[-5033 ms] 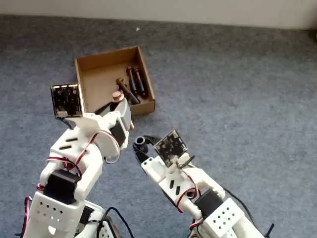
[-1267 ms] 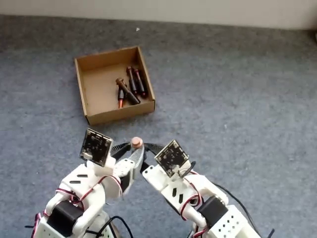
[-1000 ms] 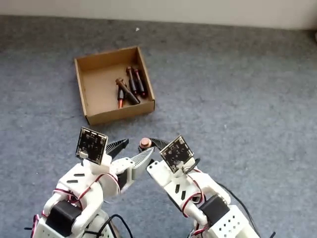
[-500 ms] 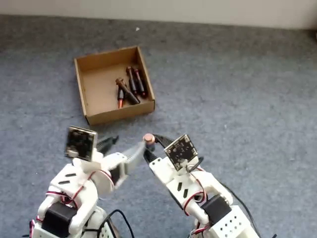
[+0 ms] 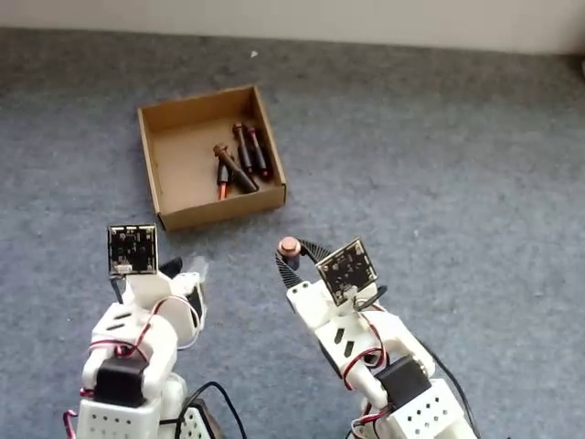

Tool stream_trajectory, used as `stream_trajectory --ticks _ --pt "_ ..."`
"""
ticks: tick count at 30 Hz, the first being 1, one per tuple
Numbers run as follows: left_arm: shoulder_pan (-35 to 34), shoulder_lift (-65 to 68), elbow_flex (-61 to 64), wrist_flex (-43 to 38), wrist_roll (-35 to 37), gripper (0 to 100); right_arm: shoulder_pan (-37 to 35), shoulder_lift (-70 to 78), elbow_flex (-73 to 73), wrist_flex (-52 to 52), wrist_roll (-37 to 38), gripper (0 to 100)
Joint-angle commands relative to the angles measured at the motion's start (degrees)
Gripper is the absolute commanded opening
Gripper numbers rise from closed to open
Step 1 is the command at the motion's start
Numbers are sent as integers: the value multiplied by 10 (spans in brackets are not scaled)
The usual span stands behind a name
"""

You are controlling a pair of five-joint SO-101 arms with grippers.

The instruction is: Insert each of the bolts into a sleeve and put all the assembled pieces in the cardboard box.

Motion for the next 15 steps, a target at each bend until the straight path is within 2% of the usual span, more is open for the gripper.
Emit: stream_trajectory --ticks 1,6,12,15 --pt "-28 -3 57 -66 -6 23 7 -14 -20 -7 -4 5" --pt "-27 -1 100 -115 -7 5 7 -13 -65 -7 -1 5" --pt "-18 0 100 -113 -7 5 7 -7 -133 -7 0 5" --pt "-18 0 100 -113 -7 5 7 53 -183 -7 0 5"
